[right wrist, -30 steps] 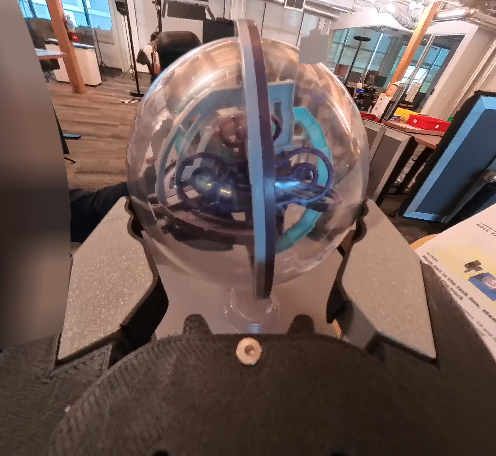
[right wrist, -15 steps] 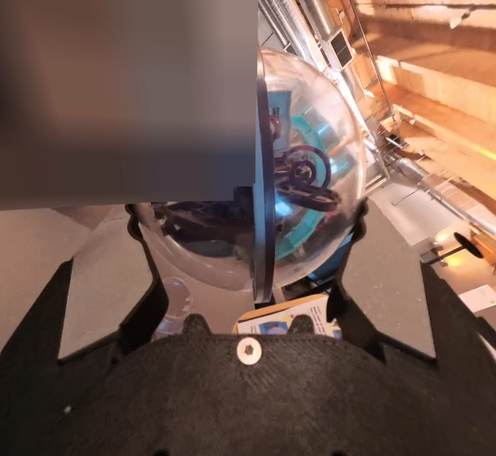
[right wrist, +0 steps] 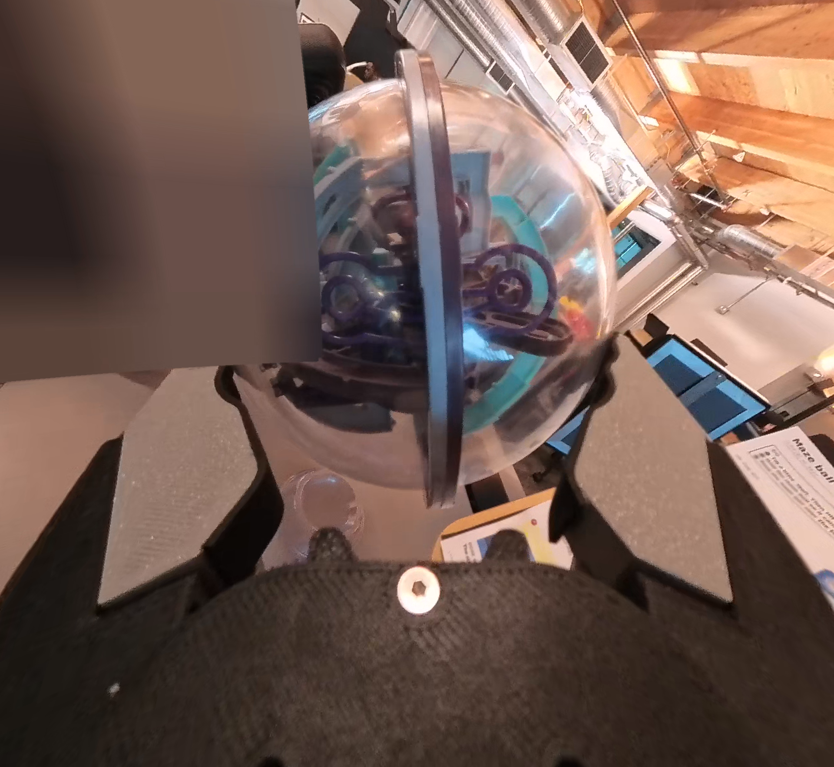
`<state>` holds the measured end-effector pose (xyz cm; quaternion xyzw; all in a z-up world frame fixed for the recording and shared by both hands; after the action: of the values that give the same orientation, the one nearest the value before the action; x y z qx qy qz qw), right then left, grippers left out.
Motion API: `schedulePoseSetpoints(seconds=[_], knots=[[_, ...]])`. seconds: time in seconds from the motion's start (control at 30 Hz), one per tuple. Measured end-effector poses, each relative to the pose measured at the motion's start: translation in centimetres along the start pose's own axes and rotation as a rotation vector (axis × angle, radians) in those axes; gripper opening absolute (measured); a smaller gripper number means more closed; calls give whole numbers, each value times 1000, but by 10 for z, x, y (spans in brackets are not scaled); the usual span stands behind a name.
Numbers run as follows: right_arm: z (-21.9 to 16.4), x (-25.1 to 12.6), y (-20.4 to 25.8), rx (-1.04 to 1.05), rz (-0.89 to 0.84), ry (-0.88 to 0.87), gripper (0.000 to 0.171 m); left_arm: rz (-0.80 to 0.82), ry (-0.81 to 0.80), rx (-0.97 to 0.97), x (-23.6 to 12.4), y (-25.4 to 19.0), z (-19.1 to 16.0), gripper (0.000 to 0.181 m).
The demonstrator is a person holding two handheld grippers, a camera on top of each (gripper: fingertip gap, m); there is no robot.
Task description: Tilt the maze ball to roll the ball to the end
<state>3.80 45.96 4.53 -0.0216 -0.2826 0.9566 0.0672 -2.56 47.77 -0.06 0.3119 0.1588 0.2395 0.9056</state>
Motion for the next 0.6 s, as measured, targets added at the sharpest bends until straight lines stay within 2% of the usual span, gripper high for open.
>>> schedulePoseSetpoints(seconds=[0.03, 0.6], knots=[[-1, 0, -1, 10, 1, 4, 153, -5, 3, -11, 1, 0, -1, 115], [-17, 5, -10, 147, 26, 43, 153, -26, 28, -85, -2, 5, -8, 114]])
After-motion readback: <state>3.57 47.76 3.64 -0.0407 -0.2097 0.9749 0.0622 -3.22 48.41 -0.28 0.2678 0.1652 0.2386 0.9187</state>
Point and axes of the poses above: each gripper's, where its closed fingertips meet, x out along the fingers, z out of its top, y = z × x across the jaws, the point moved 2 cm from there along -x, back along the fingers, and after that the axes turned 4 degrees about x, right-handed, at the moved point
